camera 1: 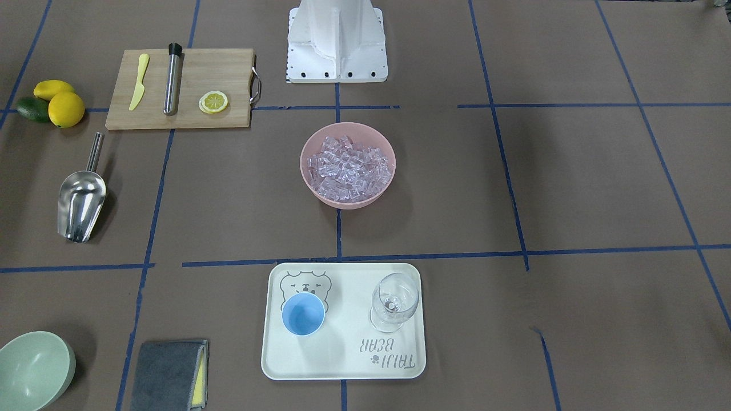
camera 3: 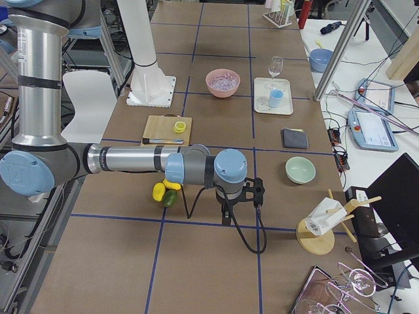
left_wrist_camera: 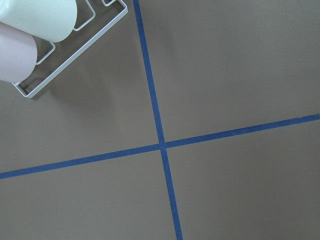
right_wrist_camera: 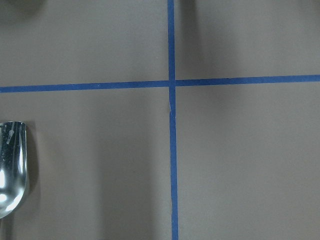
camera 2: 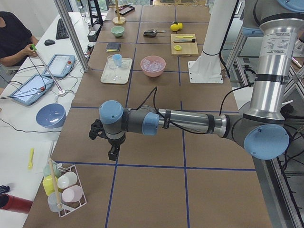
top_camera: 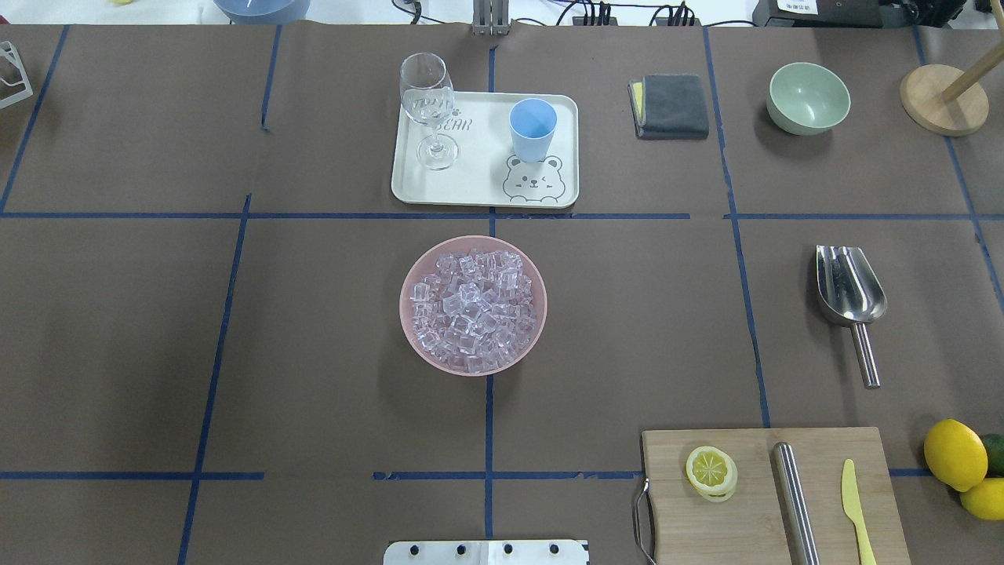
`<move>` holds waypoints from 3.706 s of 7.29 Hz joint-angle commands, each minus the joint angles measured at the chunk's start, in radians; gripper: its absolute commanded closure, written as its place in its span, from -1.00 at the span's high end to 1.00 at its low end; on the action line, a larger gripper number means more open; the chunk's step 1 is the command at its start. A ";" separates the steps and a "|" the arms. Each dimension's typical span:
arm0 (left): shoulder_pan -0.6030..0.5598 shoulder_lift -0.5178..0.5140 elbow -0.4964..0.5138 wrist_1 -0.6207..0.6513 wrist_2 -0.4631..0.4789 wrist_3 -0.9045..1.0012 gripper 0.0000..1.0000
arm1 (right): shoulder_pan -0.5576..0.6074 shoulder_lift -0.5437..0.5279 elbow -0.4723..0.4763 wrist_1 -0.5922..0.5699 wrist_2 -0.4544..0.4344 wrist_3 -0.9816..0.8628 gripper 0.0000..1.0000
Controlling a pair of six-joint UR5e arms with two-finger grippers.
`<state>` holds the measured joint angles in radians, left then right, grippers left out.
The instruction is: Put ice in cup with scoop
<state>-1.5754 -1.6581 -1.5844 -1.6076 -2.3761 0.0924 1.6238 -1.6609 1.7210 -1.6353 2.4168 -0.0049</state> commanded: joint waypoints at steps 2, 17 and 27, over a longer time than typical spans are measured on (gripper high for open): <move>0.000 -0.002 -0.003 -0.002 -0.002 -0.003 1.00 | -0.001 0.012 -0.001 0.014 -0.004 0.002 1.00; 0.409 -0.097 -0.048 -0.785 -0.117 -0.005 1.00 | -0.339 0.015 0.055 0.433 0.029 0.694 1.00; 0.476 -0.100 -0.026 -0.785 -0.115 -0.005 1.00 | -0.802 -0.079 0.132 0.472 -0.212 0.950 1.00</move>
<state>-1.1019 -1.7577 -1.6100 -2.3930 -2.4912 0.0887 0.8427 -1.7511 1.8835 -1.1640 2.2091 0.9429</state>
